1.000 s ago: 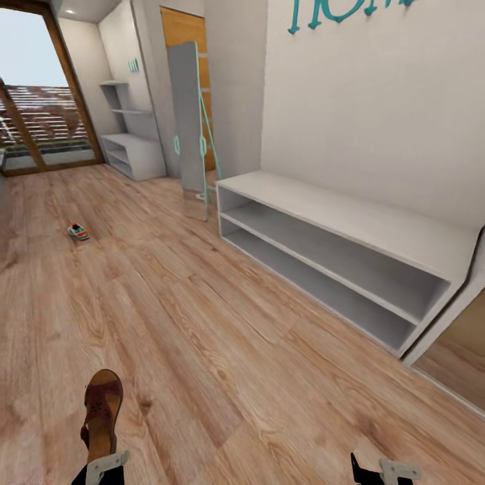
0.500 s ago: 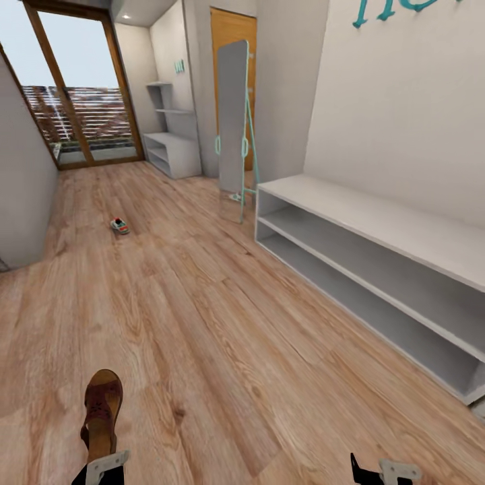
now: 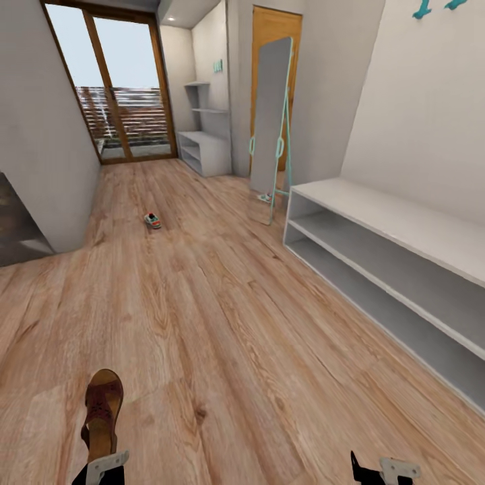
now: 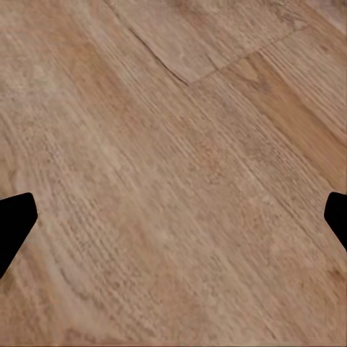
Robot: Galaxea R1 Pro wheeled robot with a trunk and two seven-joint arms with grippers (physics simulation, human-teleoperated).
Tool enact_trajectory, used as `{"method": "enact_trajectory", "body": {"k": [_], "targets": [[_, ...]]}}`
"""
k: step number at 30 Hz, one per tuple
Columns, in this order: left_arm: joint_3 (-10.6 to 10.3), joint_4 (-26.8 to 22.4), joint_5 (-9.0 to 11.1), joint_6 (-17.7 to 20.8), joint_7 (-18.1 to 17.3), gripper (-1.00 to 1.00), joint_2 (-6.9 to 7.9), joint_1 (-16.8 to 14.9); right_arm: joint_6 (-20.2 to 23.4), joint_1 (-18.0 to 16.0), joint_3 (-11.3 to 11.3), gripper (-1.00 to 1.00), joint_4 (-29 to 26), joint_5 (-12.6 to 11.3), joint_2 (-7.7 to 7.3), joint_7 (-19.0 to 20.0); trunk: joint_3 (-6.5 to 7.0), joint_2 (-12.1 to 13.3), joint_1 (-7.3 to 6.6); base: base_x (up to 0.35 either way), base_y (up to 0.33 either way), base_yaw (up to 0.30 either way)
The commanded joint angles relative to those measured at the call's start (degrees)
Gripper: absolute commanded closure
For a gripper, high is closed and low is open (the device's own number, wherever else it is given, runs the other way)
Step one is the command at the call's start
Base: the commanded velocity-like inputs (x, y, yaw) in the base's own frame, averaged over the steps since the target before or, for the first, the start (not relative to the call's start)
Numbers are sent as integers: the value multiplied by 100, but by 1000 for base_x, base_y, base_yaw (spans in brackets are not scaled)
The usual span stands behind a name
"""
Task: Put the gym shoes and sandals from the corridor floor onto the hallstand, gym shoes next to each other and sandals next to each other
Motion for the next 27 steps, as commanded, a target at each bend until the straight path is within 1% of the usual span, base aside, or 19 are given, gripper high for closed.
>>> {"method": "enact_trajectory", "body": {"k": [1, 12, 27], "targets": [[15, 2, -33, -13, 9, 100, -2, -4, -18, -1, -5, -100, -3, 0, -3, -1, -6, -1, 1, 281, 0, 165], [22, 5, -31, -13, 14, 100, -1, -6, -14, -2, 6, -100, -8, 5, -28, 28, -4, -1, 1, 324, 0, 61], [22, 5, -35, -13, 14, 100, -1, -4, -21, -1, 15, -100, 35, 23, -16, 15, 66, -1, 1, 338, 0, 229]]}}
